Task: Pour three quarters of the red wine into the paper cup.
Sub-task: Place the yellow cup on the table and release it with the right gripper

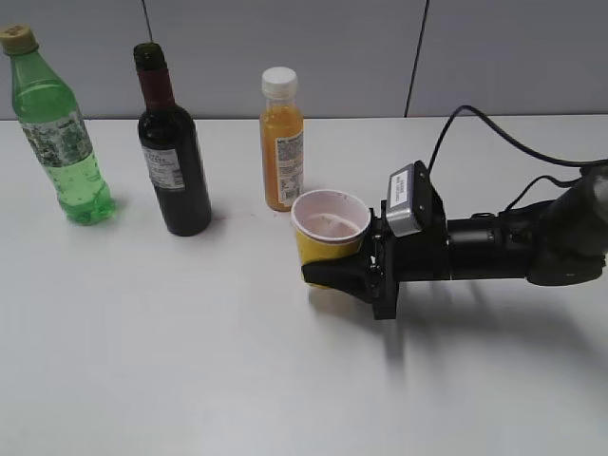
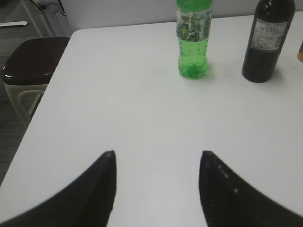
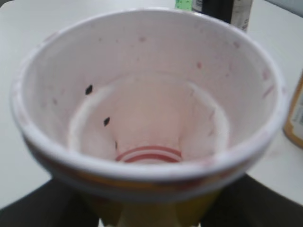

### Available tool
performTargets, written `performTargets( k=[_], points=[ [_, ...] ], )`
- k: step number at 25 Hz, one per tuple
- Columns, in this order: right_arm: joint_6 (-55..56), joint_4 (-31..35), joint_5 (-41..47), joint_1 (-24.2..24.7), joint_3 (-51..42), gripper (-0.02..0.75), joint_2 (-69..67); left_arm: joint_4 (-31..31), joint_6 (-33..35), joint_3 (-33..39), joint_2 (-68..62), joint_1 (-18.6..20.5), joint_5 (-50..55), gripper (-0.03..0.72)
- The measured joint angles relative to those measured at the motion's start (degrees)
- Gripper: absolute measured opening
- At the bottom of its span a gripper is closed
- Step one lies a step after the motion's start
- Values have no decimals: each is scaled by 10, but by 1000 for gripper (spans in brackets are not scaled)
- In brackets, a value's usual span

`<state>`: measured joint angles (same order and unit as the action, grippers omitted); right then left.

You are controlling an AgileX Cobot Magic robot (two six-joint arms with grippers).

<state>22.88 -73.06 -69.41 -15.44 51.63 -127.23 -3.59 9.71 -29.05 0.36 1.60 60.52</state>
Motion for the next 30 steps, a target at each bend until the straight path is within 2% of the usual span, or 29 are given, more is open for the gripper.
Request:
performTargets(
  k=[4, 15, 30],
  points=[
    [7, -25, 0, -22, 26, 384, -21, 0, 0, 0, 0, 0, 0, 426],
    [33, -77, 0, -25, 69, 384, -53, 0, 0, 0, 0, 0, 0, 426],
    [35, -87, -1, -25, 88, 384, -86, 0, 0, 0, 0, 0, 0, 426]
  ],
)
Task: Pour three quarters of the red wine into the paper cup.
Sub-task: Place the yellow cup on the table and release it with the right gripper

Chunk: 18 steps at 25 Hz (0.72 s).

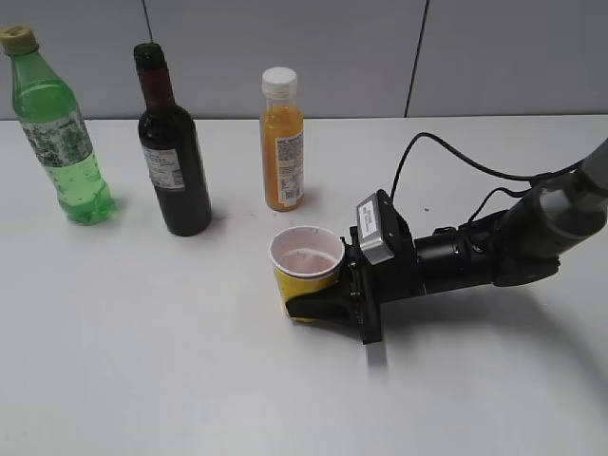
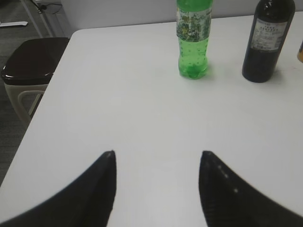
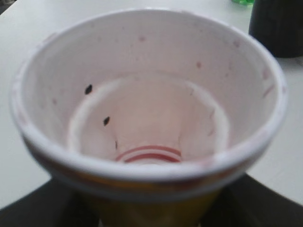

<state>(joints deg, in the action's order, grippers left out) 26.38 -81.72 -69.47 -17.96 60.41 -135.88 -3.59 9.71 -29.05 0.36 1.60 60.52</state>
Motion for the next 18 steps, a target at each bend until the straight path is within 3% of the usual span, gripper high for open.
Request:
performTargets(
  k=[3, 10, 18],
  points=[
    [0, 0, -5, 0, 1, 396, -4, 0, 0, 0, 0, 0, 0, 426],
    [0, -14, -4, 0, 1, 583, -4, 0, 0, 0, 0, 0, 0, 426],
    [1, -52, 8, 1, 1, 603, -4, 0, 0, 0, 0, 0, 0, 426]
  ],
)
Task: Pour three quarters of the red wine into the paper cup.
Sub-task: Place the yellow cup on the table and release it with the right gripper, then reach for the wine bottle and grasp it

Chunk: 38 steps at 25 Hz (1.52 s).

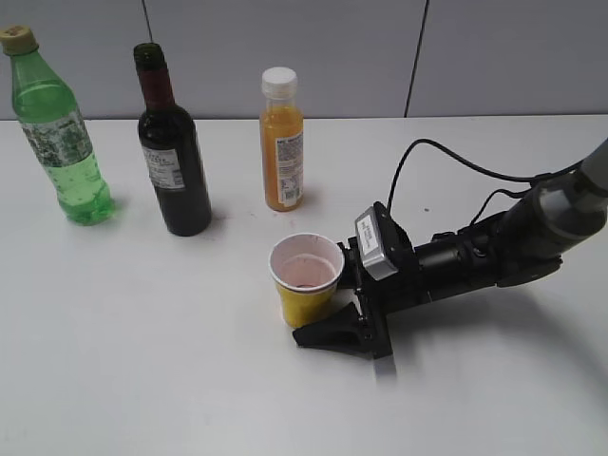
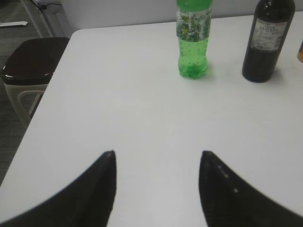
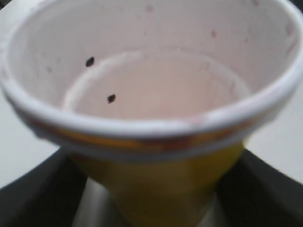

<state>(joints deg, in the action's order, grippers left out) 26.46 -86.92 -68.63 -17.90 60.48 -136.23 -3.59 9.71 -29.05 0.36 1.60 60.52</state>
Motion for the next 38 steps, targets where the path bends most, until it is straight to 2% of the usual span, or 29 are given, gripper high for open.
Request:
performTargets(
  k=[9, 19, 27, 31, 34, 36, 38],
  points=[
    [11, -24, 29, 10, 1, 603, 19, 0, 0, 0, 0, 0, 0, 426],
    [69, -112, 68, 16, 1, 595, 72, 0, 0, 0, 0, 0, 0, 426],
    [146, -175, 91, 57, 0, 595, 148, 0, 0, 0, 0, 0, 0, 426],
    [170, -177, 114, 84, 0, 594, 199, 0, 0, 0, 0, 0, 0, 426],
    [178, -171, 168, 101, 0, 594, 245, 0, 0, 0, 0, 0, 0, 426],
    [180, -138, 221, 109, 0, 594, 280, 0, 0, 0, 0, 0, 0, 426],
    [178, -66, 302, 116, 0, 592, 312, 0, 0, 0, 0, 0, 0, 426]
  ],
)
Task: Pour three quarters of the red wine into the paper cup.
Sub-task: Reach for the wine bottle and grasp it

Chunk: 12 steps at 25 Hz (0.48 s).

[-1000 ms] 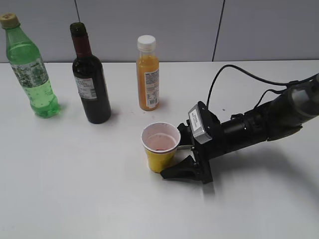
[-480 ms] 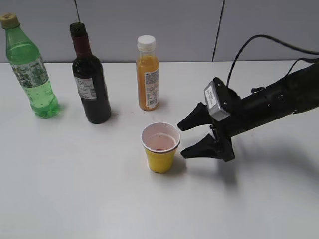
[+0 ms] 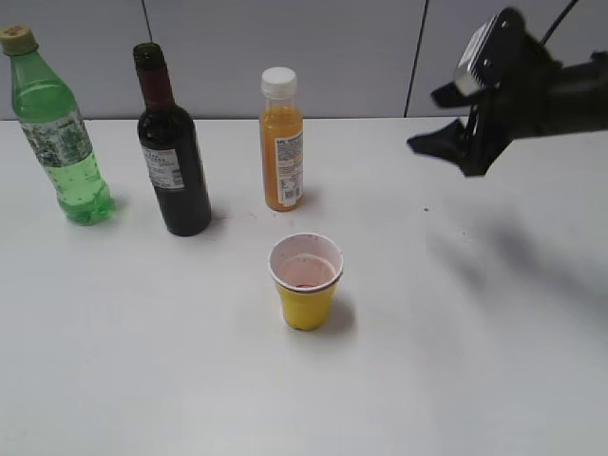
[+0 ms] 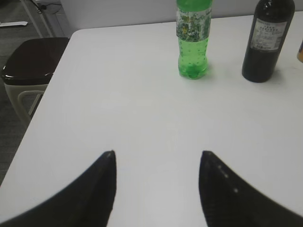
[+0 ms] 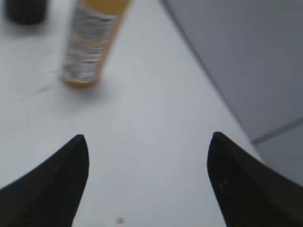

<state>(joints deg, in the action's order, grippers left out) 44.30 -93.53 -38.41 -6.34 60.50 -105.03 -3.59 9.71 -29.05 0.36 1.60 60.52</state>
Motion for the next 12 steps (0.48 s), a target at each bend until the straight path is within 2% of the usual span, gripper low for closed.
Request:
performTargets(
  k=[2, 5, 9, 10, 12],
  points=[
    [-32, 89, 82, 2, 0, 586, 35, 0, 0, 0, 0, 0, 0, 426],
    [-181, 260, 190, 2, 0, 580, 79, 0, 0, 0, 0, 0, 0, 426],
    [-544, 591, 310, 3, 0, 578, 130, 0, 0, 0, 0, 0, 0, 426],
    [-621, 647, 340, 3, 0, 578, 141, 0, 0, 0, 0, 0, 0, 426],
    [-699, 692, 394, 3, 0, 578, 168, 0, 0, 0, 0, 0, 0, 426]
  ],
)
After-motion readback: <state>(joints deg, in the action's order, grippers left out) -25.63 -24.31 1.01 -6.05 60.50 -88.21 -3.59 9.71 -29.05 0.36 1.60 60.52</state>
